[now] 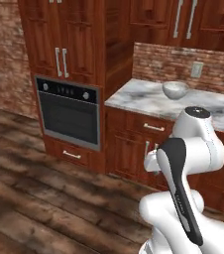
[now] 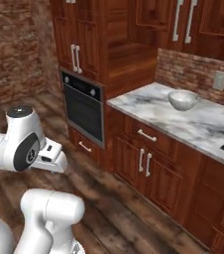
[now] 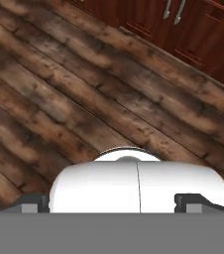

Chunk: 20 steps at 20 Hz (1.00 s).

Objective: Pick the cup and bowl from the counter and place them on the counter next to the sink.

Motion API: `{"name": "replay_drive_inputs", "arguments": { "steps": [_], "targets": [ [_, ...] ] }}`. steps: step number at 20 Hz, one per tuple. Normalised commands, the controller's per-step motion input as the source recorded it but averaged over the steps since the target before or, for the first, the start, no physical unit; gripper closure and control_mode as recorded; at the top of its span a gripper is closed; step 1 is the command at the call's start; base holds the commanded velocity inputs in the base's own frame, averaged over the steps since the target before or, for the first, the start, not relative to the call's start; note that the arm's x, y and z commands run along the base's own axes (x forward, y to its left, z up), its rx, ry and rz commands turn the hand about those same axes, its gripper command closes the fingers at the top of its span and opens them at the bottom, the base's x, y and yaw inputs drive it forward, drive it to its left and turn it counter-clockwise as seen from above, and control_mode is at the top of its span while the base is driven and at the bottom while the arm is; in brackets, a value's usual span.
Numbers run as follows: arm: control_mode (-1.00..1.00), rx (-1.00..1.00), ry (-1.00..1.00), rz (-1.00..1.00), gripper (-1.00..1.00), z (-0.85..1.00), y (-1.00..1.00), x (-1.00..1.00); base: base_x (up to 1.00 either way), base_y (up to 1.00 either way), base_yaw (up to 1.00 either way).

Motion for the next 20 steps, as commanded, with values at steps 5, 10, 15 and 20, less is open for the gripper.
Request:
{"name": "replay_drive_inputs", "arguments": {
  "steps": [5,10,15,20],
  "targets": [
    [1.0,0.0,0.0,0.0,-1.0,0.0,0.0,0.0,0.91,-0.09,-0.59],
    [1.0,0.0,0.0,0.0,-1.0,0.0,0.0,0.0,0.78,-0.07,-0.59],
    [1.0,0.0,0.0,0.0,-1.0,0.0,0.0,0.0,0.59,0.0,-0.54],
    [1.0,0.0,0.0,0.0,-1.0,0.0,0.0,0.0,0.34,0.18,-0.26]
  ]
}}
